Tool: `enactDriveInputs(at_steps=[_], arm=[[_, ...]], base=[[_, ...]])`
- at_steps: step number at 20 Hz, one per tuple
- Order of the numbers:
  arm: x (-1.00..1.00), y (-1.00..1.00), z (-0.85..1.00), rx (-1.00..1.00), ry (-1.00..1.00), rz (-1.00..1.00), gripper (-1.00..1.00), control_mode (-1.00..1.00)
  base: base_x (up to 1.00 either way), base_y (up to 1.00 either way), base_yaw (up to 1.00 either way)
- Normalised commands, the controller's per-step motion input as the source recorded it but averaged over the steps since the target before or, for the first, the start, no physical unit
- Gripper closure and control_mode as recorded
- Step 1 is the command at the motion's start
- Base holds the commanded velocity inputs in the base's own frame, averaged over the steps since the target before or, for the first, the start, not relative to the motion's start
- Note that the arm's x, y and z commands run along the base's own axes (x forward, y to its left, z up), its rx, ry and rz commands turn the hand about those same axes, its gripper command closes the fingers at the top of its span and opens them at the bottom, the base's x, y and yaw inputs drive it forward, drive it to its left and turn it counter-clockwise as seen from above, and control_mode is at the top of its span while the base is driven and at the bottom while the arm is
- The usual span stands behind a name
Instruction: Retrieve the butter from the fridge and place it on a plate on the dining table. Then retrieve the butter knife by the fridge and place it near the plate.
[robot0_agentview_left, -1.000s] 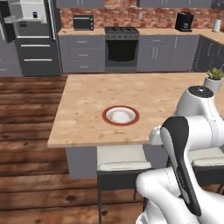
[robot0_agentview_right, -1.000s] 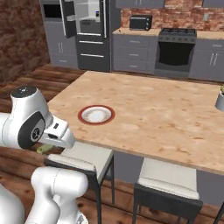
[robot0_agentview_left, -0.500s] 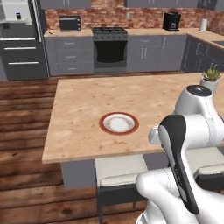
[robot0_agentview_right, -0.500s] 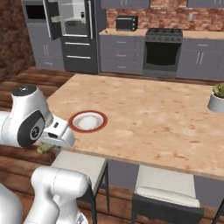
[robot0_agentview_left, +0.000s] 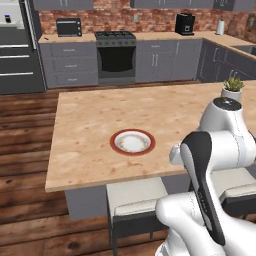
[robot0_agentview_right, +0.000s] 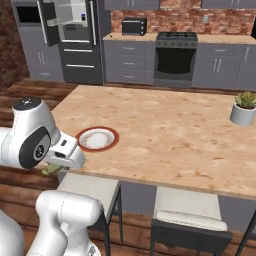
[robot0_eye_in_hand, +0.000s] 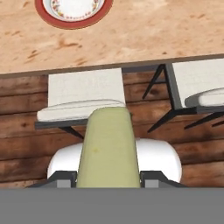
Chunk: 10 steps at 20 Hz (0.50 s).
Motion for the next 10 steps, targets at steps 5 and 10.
enactDriveInputs(at_steps=[5,10], arm=[[0.39,0.10,0.00,0.00,0.00,-0.01,1.00,-1.00],[0.91,0.06,0.00,0.00,0.00,0.00,1.00,-1.00]], base=[[0.00,0.00,0.00],[0.00,0.00,0.00]])
